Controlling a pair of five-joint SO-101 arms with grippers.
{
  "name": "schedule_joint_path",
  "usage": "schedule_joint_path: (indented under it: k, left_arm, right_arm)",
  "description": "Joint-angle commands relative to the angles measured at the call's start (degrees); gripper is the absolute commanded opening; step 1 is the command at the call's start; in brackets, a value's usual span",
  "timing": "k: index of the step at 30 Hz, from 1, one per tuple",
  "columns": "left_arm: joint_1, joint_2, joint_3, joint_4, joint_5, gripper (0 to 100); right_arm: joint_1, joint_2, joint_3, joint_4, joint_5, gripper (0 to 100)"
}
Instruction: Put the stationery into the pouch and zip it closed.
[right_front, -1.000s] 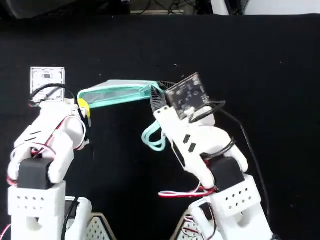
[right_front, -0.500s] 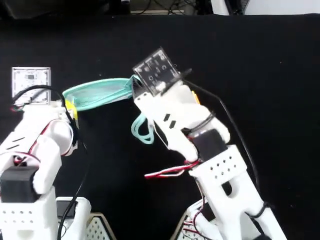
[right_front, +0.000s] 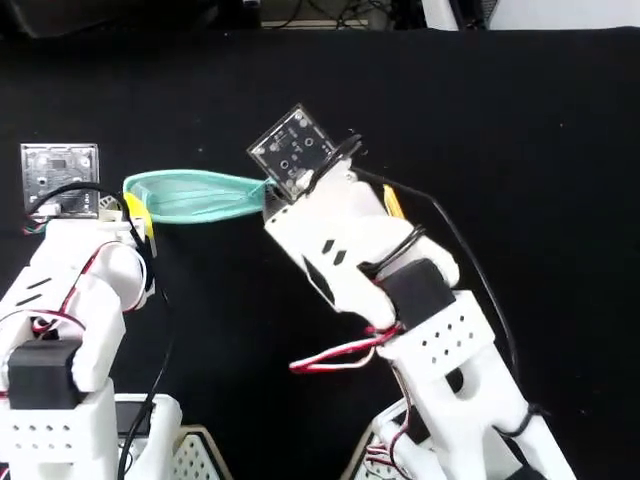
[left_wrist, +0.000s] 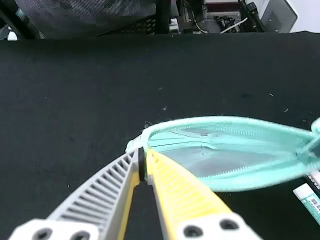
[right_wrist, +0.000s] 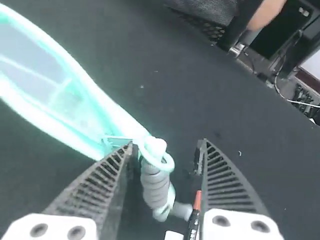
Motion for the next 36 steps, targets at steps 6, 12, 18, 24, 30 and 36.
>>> schedule_joint_path:
  k: [6,12,18,24,30,36]
  left_arm:
    - [-0.31,0.70,0.48,-1.41,-0.44,3]
    - [-0.31,0.70,0.57,-1.05,-0.44,3]
    - [-0.31,0.70,2.42,-1.49,-0.44,3]
    - [-0.31,0.70,2.33,-1.23,-0.44,3]
    - [-0.31,0.70,2.33,-1.05,-0.44,3]
    - [-0.22,0.70,2.33,-1.32,-0.44,3]
  right_arm:
    - [-10.46,-13.85,-2.68,9.23,4.48,20.5]
    - [-2.46,-16.40,-3.74,14.15,7.38,20.3]
    - [21.71,-6.02,-1.89,12.13,-2.11,20.1]
    - [23.38,17.01,3.74,8.18,-2.55,20.1]
    - [22.68,35.12,2.33,0.88,1.76,20.1]
    - [19.34,40.84,2.51,-1.93,4.31,20.1]
